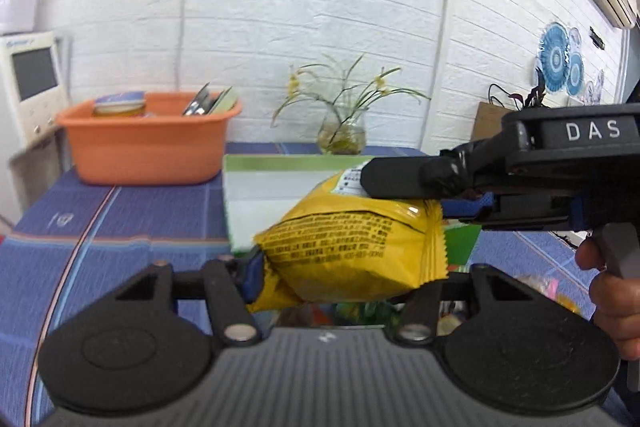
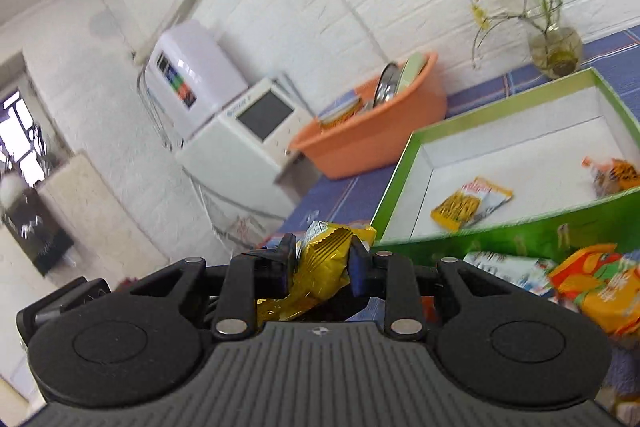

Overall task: Organize snacks
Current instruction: 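Carry the yellow chip bag into the green box and release, then grasp the clear bag with brown print using both tools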

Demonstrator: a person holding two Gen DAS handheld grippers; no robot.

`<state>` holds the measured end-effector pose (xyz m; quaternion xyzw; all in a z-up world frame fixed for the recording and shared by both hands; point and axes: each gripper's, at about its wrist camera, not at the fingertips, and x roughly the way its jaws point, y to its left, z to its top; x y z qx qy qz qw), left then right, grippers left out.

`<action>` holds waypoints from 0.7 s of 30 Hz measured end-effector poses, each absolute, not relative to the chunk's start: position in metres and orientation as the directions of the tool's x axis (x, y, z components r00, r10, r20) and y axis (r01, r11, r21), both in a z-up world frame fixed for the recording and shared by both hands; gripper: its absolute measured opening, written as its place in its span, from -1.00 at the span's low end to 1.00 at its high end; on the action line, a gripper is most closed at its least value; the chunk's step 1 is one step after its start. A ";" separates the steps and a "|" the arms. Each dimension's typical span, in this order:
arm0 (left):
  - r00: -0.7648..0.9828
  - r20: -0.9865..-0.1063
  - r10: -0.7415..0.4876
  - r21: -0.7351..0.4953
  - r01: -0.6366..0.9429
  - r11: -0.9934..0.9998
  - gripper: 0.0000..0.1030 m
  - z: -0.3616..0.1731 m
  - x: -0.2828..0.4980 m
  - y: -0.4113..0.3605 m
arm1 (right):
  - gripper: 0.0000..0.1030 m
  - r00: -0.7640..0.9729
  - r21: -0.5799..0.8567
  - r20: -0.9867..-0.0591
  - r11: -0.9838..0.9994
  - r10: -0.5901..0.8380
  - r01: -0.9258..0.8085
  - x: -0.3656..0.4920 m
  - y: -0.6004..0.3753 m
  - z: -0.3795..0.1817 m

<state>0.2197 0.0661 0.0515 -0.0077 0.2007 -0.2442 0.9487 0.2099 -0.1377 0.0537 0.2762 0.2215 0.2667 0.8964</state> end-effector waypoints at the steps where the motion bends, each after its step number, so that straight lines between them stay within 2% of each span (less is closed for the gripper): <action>1: 0.801 -0.373 -0.469 -0.099 0.468 0.878 0.00 0.057 0.228 0.058 | -0.06 0.776 0.641 -0.227 0.690 0.589 -0.336 0.215 -0.148 0.056; 5: 0.793 -0.370 -0.484 -0.096 0.485 0.869 0.02 0.071 0.269 0.017 | -0.06 0.858 0.682 -0.141 0.676 0.494 -0.278 0.234 -0.180 0.055; 11: 0.754 -0.469 -0.460 -0.087 0.479 0.873 0.12 0.044 0.319 -0.037 | -0.04 0.922 0.670 -0.166 0.726 0.351 -0.156 0.265 -0.211 0.028; 12: 0.756 -0.485 -0.440 -0.071 0.468 0.881 0.13 0.040 0.325 -0.043 | 0.06 0.925 0.679 -0.165 0.719 0.342 -0.144 0.270 -0.216 0.022; 13: 0.759 -0.498 -0.420 -0.056 0.455 0.889 0.14 0.037 0.329 -0.048 | 0.31 0.928 0.689 -0.169 0.713 0.333 -0.131 0.273 -0.222 0.016; 14: 0.766 -0.505 -0.397 -0.044 0.436 0.899 0.26 0.034 0.333 -0.051 | 1.00 0.927 0.693 -0.180 0.712 0.328 -0.118 0.276 -0.226 0.012; 16: 0.789 -0.506 -0.348 -0.034 0.385 0.922 0.31 0.032 0.333 -0.046 | 1.00 0.931 0.693 -0.202 0.716 0.304 -0.084 0.275 -0.232 0.012; 18: 0.806 -0.493 -0.327 -0.030 0.360 0.933 0.37 0.035 0.329 -0.037 | 1.00 0.940 0.669 -0.186 0.737 0.287 -0.093 0.270 -0.237 0.018; 21: 0.833 -0.470 -0.293 -0.007 0.329 0.944 0.55 0.044 0.314 -0.024 | 1.00 0.949 0.614 -0.166 0.781 0.267 -0.112 0.260 -0.240 0.031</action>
